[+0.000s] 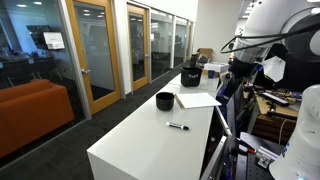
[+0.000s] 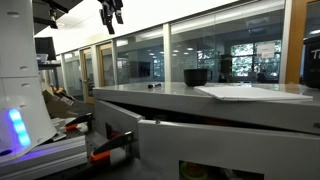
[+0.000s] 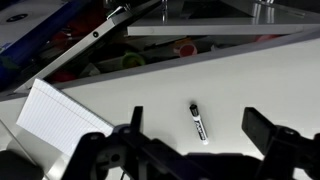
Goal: Put the marker in the cup
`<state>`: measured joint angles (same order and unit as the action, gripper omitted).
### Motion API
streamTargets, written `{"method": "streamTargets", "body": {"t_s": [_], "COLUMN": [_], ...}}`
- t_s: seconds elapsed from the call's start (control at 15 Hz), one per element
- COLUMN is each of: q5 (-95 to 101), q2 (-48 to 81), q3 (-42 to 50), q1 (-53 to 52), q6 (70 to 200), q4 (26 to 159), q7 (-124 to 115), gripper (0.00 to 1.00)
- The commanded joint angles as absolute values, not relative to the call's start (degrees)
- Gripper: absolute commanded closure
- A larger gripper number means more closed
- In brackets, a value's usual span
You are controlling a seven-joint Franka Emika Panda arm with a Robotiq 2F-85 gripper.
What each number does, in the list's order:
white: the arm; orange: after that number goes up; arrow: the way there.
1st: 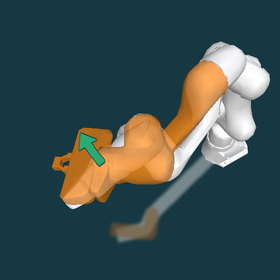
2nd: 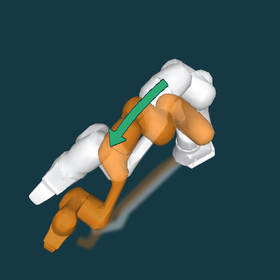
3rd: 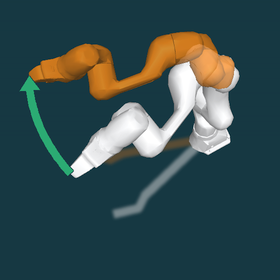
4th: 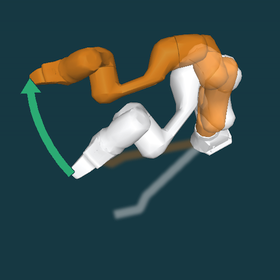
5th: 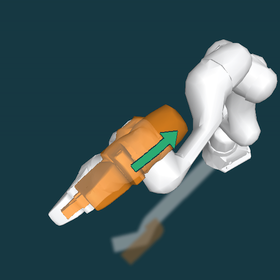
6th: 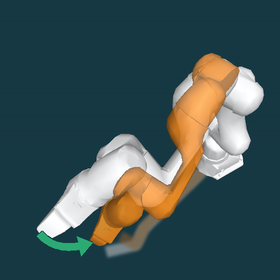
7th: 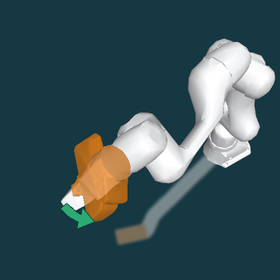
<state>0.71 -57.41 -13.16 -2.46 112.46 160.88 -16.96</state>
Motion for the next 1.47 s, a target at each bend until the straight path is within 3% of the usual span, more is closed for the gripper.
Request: {"method": "streamTargets", "body": {"t_s": [0.0,0.87,1.4], "q5": [0.9,1.1,2.3], "q2": [-57.4,-55.2,-38.8], "q3": [-13.0,-13.1,-11.3], "q1": [-2.6,-2.2,0.2], "q6": [112.3,115.5,126.2], "q4": [160.8,160.0,157.3], "q7": [-17.0,-16.9,-16.2], "gripper": [0.00,0.00,0.00]}}
